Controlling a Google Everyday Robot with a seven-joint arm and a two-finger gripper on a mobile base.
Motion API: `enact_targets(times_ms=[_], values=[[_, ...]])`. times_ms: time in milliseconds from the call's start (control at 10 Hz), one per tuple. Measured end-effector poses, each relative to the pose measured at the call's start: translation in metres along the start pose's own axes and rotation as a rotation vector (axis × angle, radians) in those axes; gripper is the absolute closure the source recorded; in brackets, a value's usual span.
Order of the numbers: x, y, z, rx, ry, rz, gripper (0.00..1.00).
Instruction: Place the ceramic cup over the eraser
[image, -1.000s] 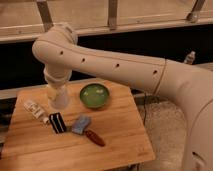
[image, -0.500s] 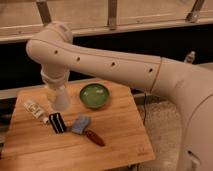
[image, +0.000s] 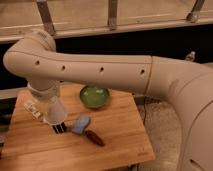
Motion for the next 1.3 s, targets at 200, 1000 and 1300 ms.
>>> enact_targets(times_ms=[200,1000,1300], values=[[-0.004,-0.001,0.004,-0.006,-0.004,-0.023,1.0],[-0.024,-0.007,0.047,-0.057,-0.021,-0.065,1.0],[-0.03,-0.005,0.064,-0.077,-0.014,-0.08,1.0]])
